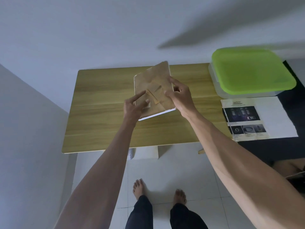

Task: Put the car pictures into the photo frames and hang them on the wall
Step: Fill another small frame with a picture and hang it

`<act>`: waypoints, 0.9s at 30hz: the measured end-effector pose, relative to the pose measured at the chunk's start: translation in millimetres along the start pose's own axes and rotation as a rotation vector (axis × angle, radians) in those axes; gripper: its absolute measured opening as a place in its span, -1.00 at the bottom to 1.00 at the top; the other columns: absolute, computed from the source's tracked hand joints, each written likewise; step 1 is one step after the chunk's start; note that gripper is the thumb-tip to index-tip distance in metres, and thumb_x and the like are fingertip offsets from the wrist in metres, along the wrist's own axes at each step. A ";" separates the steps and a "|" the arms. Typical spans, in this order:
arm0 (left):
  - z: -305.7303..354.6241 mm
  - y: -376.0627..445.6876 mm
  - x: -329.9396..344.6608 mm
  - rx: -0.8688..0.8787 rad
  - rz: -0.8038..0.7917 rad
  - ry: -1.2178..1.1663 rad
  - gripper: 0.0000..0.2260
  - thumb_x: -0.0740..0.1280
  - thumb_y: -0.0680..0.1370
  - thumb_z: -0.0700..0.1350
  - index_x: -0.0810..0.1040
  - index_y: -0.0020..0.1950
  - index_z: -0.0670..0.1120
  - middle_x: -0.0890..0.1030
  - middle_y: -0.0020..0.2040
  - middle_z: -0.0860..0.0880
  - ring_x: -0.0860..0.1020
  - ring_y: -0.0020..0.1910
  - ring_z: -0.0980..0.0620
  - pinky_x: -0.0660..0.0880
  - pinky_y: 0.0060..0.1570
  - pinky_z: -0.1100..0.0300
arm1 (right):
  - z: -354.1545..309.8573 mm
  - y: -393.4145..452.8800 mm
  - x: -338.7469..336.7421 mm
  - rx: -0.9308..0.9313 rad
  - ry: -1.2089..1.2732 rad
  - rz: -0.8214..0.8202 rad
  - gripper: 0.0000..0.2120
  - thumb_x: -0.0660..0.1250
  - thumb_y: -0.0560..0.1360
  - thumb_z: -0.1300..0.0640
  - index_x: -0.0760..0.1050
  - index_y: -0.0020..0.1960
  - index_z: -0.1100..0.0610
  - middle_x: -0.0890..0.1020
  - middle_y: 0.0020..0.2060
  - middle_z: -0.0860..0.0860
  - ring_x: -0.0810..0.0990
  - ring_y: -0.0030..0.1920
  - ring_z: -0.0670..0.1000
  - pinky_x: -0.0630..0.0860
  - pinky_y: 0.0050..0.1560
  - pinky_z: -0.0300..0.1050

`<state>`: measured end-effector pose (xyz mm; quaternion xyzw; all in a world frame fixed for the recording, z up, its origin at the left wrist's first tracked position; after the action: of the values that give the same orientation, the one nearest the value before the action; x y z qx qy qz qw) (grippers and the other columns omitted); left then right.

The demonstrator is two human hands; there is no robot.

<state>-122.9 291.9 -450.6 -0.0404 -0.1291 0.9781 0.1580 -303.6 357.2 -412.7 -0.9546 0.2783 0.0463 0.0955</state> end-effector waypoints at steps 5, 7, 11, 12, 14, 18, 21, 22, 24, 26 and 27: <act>24.7 -6.3 15.6 0.040 -0.051 -0.030 -0.66 0.49 0.50 -0.20 0.66 0.26 0.02 0.72 -0.03 0.06 0.66 -0.05 0.07 0.62 0.12 0.04 | -36.3 -5.9 -8.7 -0.112 -0.030 0.097 -0.31 0.37 0.36 0.26 0.46 0.45 -0.12 0.36 -0.44 -0.13 0.34 -0.38 -0.08 0.38 -0.32 -0.20; 34.0 -9.1 21.3 0.026 -0.041 -0.055 -0.66 0.47 0.51 -0.23 0.67 0.25 0.04 0.69 -0.13 0.15 0.64 -0.09 0.11 0.61 0.08 0.11 | -50.8 -7.2 -13.5 -0.136 -0.043 0.128 -0.31 0.38 0.33 0.24 0.47 0.44 -0.09 0.48 -0.42 -0.19 0.45 -0.35 -0.12 0.48 -0.25 -0.21; 65.4 -17.2 33.5 0.052 -0.051 -0.002 -0.69 0.45 0.54 -0.14 0.65 0.27 0.06 0.60 -0.01 0.23 0.61 0.02 0.22 0.52 0.29 -0.04 | -77.1 -14.7 -19.7 -0.250 -0.098 0.132 -0.38 0.46 0.31 0.16 0.55 0.37 -0.07 0.63 -0.24 -0.14 0.55 -0.31 -0.15 0.52 -0.19 -0.29; 79.2 -18.6 36.2 0.090 -0.035 0.012 -0.70 0.45 0.55 -0.10 0.63 0.28 0.06 0.58 0.03 0.24 0.60 0.07 0.23 0.49 0.31 -0.05 | -82.7 -16.4 -21.0 -0.286 -0.126 0.124 -0.41 0.50 0.33 0.14 0.56 0.36 -0.07 0.64 -0.22 -0.13 0.54 -0.34 -0.16 0.51 -0.22 -0.31; 110.1 -19.8 41.9 0.181 -0.021 -0.002 -0.66 0.45 0.54 -0.02 0.60 0.32 0.05 0.61 0.12 0.07 0.61 0.02 0.22 0.54 0.19 0.03 | -91.3 -19.1 -23.2 -0.352 -0.203 0.116 -0.43 0.51 0.36 0.20 0.57 0.35 -0.06 0.66 -0.21 -0.09 0.54 -0.39 -0.18 0.49 -0.27 -0.33; 164.7 -16.4 54.5 0.272 -0.125 -0.088 -0.52 0.46 0.50 0.03 0.50 0.42 0.11 0.67 0.13 -0.14 0.68 0.09 -0.05 0.66 -0.03 -0.02 | -103.0 -23.0 -22.9 -0.511 -0.330 0.122 -0.40 0.44 0.37 0.31 0.54 0.39 0.07 0.66 -0.18 -0.04 0.57 -0.33 -0.16 0.53 -0.24 -0.30; 185.4 -16.8 62.2 0.291 -0.101 -0.064 -0.50 0.51 0.46 -0.05 0.53 0.39 0.15 0.65 0.12 -0.07 0.68 0.07 -0.05 0.67 -0.03 -0.06 | -111.2 -24.5 -20.9 -0.552 -0.347 0.123 -0.29 0.44 0.38 0.34 0.39 0.50 0.10 0.64 -0.14 0.01 0.60 -0.25 -0.12 0.53 -0.22 -0.33; 188.6 -17.2 63.0 0.297 -0.075 -0.046 -0.49 0.52 0.45 -0.11 0.55 0.37 0.15 0.63 0.10 -0.04 0.69 0.04 -0.04 0.67 -0.01 -0.06 | -114.2 -24.5 -20.7 -0.549 -0.346 0.112 -0.25 0.44 0.38 0.34 0.34 0.54 0.08 0.63 -0.13 0.01 0.61 -0.22 -0.10 0.53 -0.21 -0.32; 192.9 -17.1 61.5 0.302 -0.037 -0.033 -0.46 0.52 0.41 -0.19 0.58 0.34 0.16 0.62 0.09 -0.01 0.69 0.01 -0.05 0.66 0.00 -0.05 | -119.9 -25.4 -20.7 -0.553 -0.333 0.085 -0.19 0.45 0.39 0.33 0.26 0.57 0.05 0.62 -0.11 0.00 0.61 -0.20 -0.09 0.55 -0.18 -0.28; 196.7 -17.4 57.8 0.286 -0.014 -0.064 -0.43 0.50 0.38 -0.22 0.57 0.36 0.13 0.64 0.11 -0.05 0.69 0.01 -0.06 0.67 -0.03 -0.07 | -125.1 -26.8 -19.9 -0.565 -0.328 0.067 -0.17 0.50 0.40 0.26 0.24 0.58 0.02 0.63 -0.11 -0.01 0.57 -0.27 -0.16 0.51 -0.20 -0.31; 197.8 -16.8 55.1 0.277 0.001 -0.081 -0.42 0.46 0.37 -0.23 0.56 0.37 0.11 0.65 0.12 -0.06 0.69 0.02 -0.07 0.67 -0.03 -0.09 | -128.7 -28.0 -19.0 -0.563 -0.322 0.056 -0.18 0.54 0.39 0.19 0.26 0.57 -0.01 0.64 -0.11 -0.03 0.54 -0.32 -0.17 0.49 -0.22 -0.32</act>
<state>-193.7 277.4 -257.7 0.0213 0.0011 0.9875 0.1560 -299.9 363.5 -279.9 -0.9159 0.2619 0.2746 -0.1309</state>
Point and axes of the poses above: each hand's wrist, its own y-axis towards the middle knuckle, its own x-axis out of the palm, z = x × y, the point moved 1 cm from there along y, towards the middle knuckle
